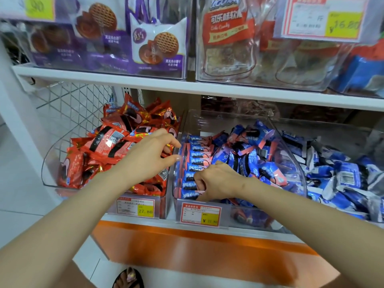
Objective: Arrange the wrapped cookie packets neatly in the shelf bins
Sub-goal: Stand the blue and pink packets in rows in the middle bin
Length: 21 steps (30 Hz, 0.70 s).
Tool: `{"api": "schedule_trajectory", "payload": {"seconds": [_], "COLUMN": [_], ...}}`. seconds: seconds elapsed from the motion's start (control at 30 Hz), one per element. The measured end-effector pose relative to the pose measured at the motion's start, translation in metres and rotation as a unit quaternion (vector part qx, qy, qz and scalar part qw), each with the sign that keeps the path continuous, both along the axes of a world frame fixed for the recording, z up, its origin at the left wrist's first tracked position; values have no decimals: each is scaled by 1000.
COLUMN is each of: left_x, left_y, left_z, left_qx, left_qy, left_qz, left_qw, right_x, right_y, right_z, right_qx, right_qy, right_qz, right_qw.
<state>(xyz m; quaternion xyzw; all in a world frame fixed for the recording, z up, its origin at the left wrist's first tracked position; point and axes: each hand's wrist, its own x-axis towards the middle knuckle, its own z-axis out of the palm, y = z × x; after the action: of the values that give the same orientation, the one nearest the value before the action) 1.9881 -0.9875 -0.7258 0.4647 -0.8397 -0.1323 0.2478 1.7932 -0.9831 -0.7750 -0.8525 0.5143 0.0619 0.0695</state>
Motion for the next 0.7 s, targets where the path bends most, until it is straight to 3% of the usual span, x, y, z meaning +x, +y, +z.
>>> {"api": "schedule_trajectory", "payload": {"seconds": [0.27,0.33,0.4,0.47,0.53,0.6,0.7], "left_x": [-4,-7,-11,-17,-24,-33,-48], "left_y": [0,-2,-4,-7,-10,-12,-12], "left_z": [2,2,2,1,-1,-3,-4], "left_qx": [-31,-54,-71,-86,-94,-92,-52], "left_qy": [-15,-31,-30,-17,-15,-15,55], "left_qz": [14,16,11,0,-9,-22,-50], "left_qw": [999,998,997,996,995,995,996], "right_x": [-12,-28,-59,-93,-116,-123,-121], "right_y": [6,3,-6,-15,-19,-17,-14], "right_z": [26,48,63,70,68,63,58], "right_qx": [13,-81,-227,-337,-304,-250,-304], "right_qy": [-41,-80,-118,-73,-6,3,-24], "right_qz": [-26,-80,-162,-224,-263,-291,-281], "right_qw": [999,990,953,912,916,923,910]}}
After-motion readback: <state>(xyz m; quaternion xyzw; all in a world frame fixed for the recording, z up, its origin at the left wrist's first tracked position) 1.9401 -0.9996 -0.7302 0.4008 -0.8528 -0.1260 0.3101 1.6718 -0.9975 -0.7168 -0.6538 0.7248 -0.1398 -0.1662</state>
